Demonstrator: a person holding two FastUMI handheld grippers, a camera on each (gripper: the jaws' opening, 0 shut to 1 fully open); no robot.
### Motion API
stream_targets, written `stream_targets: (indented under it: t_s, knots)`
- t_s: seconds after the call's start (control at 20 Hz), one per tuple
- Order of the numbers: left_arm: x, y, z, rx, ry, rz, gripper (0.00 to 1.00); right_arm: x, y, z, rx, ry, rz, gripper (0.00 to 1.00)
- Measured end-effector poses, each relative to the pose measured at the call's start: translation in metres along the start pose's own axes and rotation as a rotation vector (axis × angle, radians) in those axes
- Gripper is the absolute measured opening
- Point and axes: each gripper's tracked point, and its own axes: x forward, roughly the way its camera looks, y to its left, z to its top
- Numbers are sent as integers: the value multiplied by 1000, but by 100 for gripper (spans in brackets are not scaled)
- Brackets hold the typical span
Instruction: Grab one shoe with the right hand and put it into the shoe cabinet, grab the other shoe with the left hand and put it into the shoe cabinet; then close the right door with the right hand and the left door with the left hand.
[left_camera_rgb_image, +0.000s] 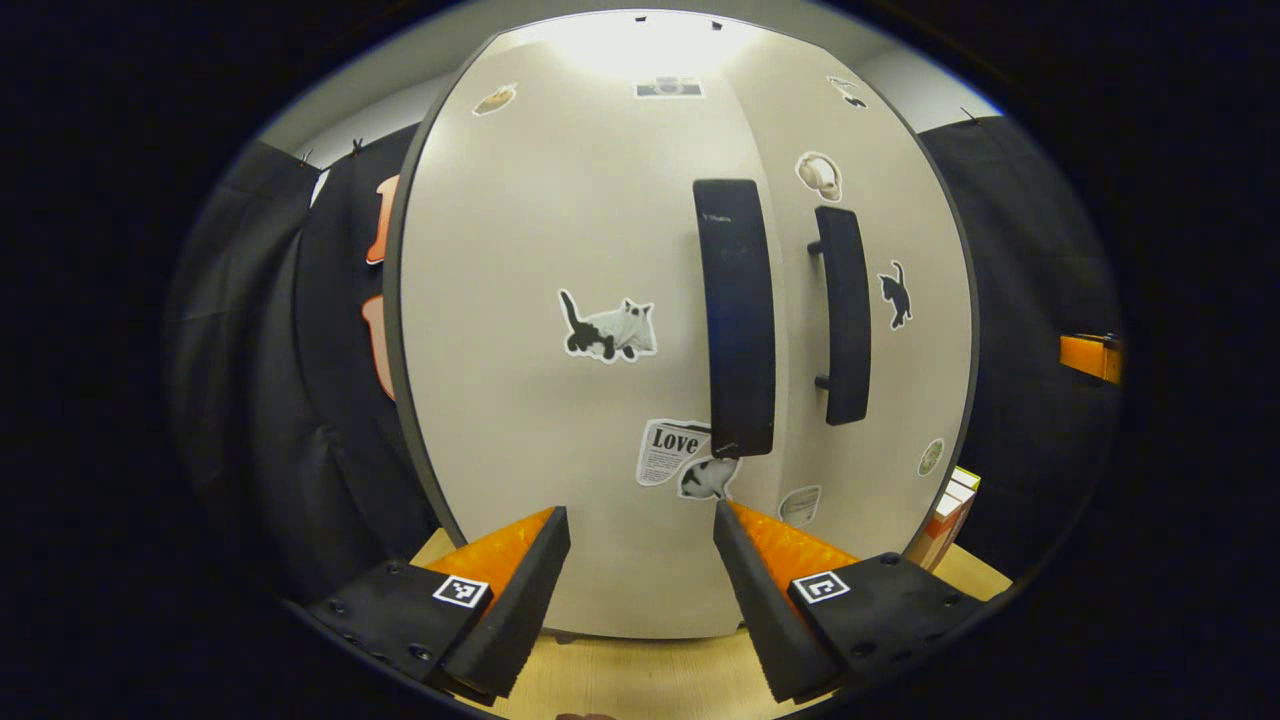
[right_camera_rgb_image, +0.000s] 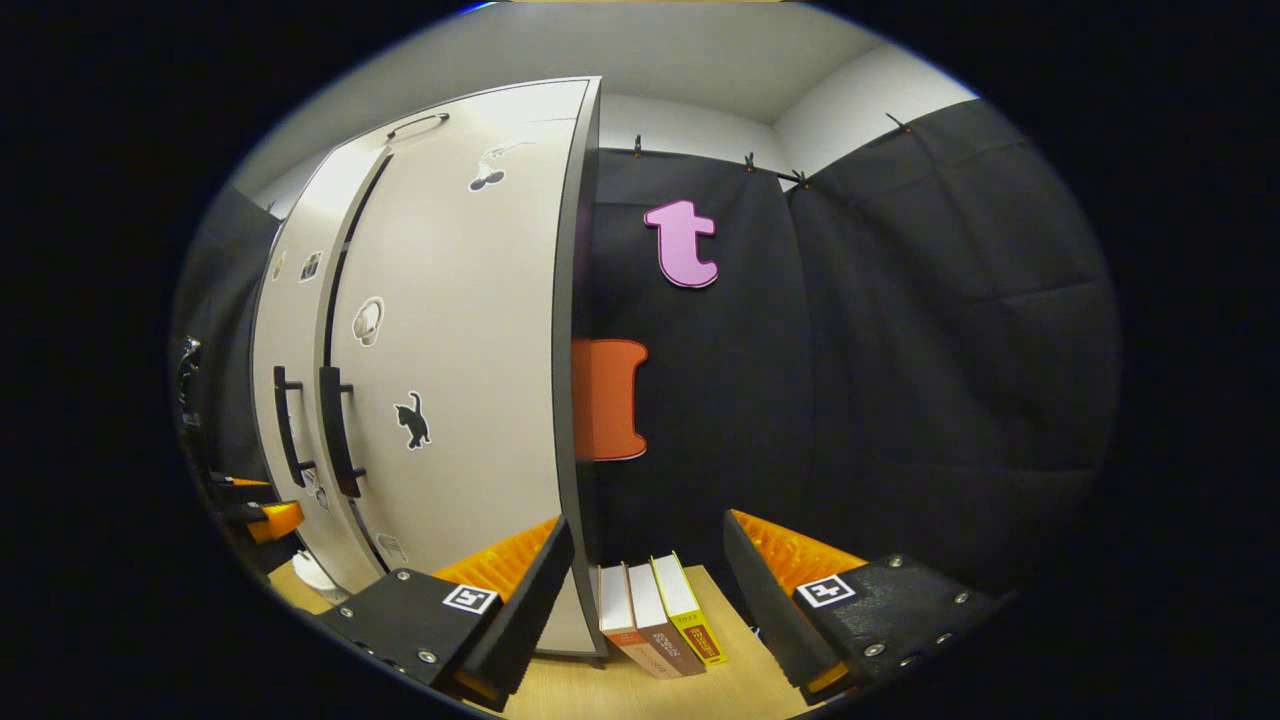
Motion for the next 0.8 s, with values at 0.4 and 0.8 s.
stream_targets:
  t_s: [0.4,0.8]
  knots:
    - [-61,51,95,-27,-192,107,94,3,40,48,-32,-64,119,93]
    - [-93,78,115,-23,-236,218,94,-12,55,62,-13,-70,179,93]
